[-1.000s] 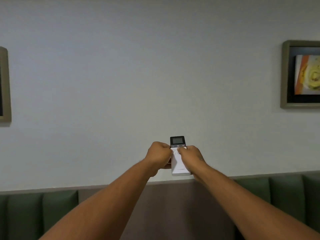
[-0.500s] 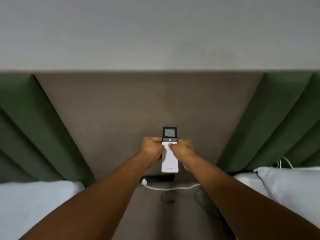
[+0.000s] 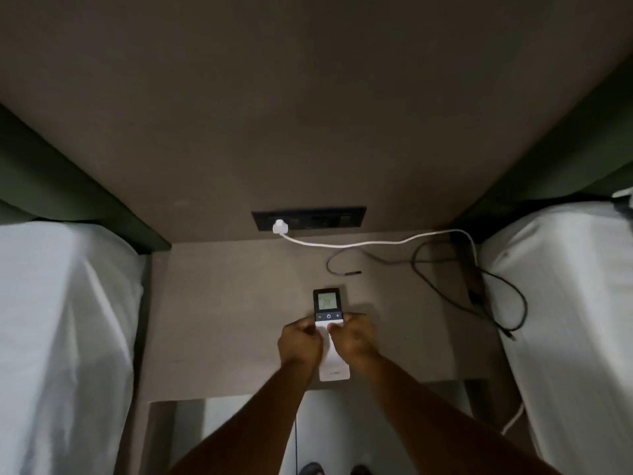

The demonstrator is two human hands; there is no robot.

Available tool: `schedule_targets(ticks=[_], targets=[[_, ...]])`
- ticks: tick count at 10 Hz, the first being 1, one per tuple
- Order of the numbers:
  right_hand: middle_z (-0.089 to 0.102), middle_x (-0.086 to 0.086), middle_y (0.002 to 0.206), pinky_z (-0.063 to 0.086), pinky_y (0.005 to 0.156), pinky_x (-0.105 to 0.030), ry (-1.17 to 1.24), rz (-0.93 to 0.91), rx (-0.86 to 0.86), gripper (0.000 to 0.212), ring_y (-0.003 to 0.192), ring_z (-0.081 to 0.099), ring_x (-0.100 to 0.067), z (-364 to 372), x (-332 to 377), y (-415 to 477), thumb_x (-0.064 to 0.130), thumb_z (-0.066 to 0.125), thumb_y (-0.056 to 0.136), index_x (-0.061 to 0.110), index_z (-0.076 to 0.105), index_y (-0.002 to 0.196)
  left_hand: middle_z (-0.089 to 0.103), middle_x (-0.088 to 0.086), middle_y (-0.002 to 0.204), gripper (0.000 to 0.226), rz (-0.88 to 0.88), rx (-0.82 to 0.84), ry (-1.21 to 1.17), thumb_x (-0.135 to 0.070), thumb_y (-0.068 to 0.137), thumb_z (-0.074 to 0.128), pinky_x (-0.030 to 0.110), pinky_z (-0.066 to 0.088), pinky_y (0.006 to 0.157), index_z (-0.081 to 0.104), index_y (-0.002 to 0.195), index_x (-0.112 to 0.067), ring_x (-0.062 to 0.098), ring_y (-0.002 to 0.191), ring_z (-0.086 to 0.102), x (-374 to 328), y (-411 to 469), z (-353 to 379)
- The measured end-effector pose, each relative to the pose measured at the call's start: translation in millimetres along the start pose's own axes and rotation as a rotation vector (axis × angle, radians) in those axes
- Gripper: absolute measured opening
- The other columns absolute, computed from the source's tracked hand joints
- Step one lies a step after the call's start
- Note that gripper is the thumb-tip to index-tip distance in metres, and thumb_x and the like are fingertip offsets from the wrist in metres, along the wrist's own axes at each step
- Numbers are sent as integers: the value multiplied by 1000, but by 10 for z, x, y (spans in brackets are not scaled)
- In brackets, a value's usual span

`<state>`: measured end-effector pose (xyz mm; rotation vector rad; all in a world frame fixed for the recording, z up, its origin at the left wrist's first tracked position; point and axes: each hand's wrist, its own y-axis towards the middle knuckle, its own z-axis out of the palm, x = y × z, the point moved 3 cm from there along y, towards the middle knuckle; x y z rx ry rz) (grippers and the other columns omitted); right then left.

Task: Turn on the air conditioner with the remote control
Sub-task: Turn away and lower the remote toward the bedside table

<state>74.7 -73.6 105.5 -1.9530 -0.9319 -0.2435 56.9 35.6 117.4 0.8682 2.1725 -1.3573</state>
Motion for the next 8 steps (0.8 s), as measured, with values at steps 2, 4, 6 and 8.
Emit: schedule_targets(ticks=[2, 4, 6, 8], targets=[[73, -13, 113, 52, 79, -26, -61, -37, 11, 29, 99, 69, -25, 481, -677, 447, 23, 68, 90, 8, 70, 115, 72, 17, 106, 21, -46, 11, 58, -11, 91, 57, 41, 56, 83, 71, 106, -15, 33, 89, 66, 762, 488, 419], [73, -14, 110, 58, 82, -32, -71, -53, 9, 27, 96, 71, -26, 496, -790, 535, 21, 69, 90, 7, 71, 113, 73, 16, 103, 17, -41, 0, 38, -12, 90, 60, 37, 58, 75, 73, 101, -15, 34, 85, 69, 862, 527, 510], [73, -13, 112, 53, 74, -25, -141, -120, 11, 28, 95, 70, -26, 500, -769, 694, 24, 67, 91, 9, 71, 114, 71, 21, 107, 16, -23, -11, 63, -14, 92, 59, 39, 56, 80, 69, 102, -5, 38, 92, 68, 854, 663, 560], [70, -10, 117, 54, 88, -30, -153, -132, 62, 31, 105, 66, -24, 520, -730, 651, 23, 65, 92, 10, 64, 120, 68, 15, 116, 23, 146, 91, 188, -15, 99, 48, 38, 52, 91, 64, 113, -8, 32, 104, 64, 833, 561, 534]])
